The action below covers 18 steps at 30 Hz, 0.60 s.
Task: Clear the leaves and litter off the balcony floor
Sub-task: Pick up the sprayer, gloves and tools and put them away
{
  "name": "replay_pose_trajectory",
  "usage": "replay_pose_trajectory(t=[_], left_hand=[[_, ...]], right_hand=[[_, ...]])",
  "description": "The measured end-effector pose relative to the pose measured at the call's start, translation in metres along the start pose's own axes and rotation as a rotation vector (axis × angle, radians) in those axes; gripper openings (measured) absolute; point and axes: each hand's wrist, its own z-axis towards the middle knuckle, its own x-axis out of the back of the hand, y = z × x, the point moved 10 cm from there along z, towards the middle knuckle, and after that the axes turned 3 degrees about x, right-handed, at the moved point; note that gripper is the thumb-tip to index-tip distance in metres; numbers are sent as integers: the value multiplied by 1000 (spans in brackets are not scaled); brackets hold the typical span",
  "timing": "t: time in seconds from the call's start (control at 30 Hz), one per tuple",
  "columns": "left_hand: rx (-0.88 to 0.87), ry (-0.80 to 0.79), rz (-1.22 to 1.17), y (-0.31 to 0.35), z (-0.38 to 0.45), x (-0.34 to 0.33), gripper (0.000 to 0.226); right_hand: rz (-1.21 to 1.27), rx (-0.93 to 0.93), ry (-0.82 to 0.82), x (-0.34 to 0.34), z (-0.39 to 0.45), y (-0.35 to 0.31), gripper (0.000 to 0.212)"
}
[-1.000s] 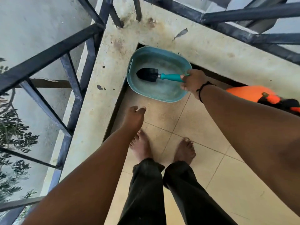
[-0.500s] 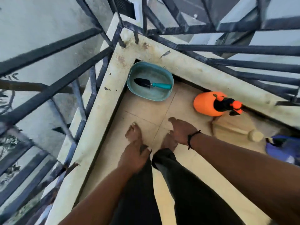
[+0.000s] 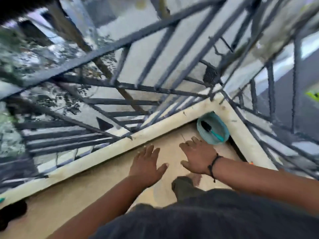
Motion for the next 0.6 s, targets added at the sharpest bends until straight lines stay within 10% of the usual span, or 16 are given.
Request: replay_pose_trajectory(t=[0.6], left_hand=[[738,326,-405,-339,-448,-167,78]], right_hand=[[-471,636,47,-74,-75,-543,56]])
